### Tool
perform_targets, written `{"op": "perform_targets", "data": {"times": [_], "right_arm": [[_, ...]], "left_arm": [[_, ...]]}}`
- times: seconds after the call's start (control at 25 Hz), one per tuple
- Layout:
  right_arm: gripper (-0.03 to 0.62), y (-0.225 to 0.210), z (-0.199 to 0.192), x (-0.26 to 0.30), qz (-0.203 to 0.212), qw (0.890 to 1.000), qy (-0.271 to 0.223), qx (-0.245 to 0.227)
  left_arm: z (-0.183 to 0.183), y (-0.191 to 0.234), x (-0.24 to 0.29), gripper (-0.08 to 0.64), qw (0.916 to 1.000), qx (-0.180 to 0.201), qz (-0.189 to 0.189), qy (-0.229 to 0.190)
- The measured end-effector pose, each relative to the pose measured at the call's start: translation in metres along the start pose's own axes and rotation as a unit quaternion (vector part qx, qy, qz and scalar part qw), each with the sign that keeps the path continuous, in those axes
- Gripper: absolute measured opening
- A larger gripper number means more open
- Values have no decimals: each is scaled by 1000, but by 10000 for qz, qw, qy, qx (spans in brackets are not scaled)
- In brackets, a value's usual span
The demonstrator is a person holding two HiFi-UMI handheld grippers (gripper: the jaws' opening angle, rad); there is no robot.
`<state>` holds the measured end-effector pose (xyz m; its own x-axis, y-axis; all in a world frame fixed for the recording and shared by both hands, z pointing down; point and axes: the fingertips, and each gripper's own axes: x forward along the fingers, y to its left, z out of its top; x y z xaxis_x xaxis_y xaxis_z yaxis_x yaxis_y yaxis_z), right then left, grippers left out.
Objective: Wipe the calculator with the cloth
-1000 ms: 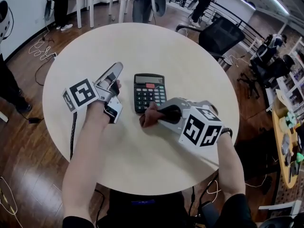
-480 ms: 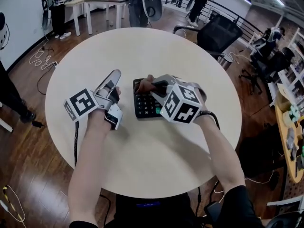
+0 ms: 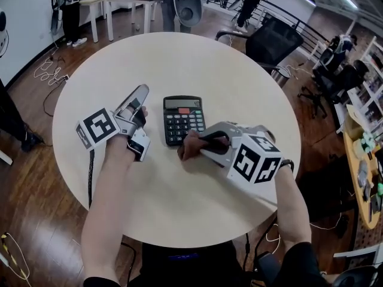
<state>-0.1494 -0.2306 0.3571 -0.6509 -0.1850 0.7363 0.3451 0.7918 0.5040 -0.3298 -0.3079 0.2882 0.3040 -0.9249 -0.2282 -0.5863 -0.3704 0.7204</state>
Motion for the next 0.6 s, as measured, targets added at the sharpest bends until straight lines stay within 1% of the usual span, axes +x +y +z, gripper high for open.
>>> {"op": "perform_targets", "data": {"times": [0.04, 0.08, 0.16, 0.2, 0.24, 0.28, 0.36, 0.44, 0.6], "right_arm": [[67, -18, -5, -5, -287, 9995, -5, 155], [67, -40, -10, -9, -663, 9974, 31, 296], [67, -82, -22, -11, -1425, 9886, 225, 432], [67, -97, -27, -7, -1670, 9844, 322, 443], [67, -108, -30, -1, -1782, 9822, 382, 444], [67, -113, -31, 8, -1776, 9823, 414, 439], [67, -110, -32, 26, -1547, 9862, 442, 399], [67, -96, -30, 34, -1278, 9903, 405, 363], [67, -62, -20, 27, -917, 9950, 300, 244]], "left_arm": [[0, 0, 0, 60, 10000, 0, 4, 1], [0, 0, 0, 60, 10000, -3, 7, 4], [0, 0, -1, 60, 10000, -17, 12, 3], [0, 0, -1, 60, 10000, -25, 13, -5], [0, 0, -2, 60, 10000, -34, 15, -17], [0, 0, -2, 60, 10000, -45, 16, -30], [-1, 0, -3, 60, 10000, -65, 7, -51], [-1, -1, -2, 60, 10000, -67, -8, -51], [0, -1, -1, 60, 10000, -50, -11, -22]]}}
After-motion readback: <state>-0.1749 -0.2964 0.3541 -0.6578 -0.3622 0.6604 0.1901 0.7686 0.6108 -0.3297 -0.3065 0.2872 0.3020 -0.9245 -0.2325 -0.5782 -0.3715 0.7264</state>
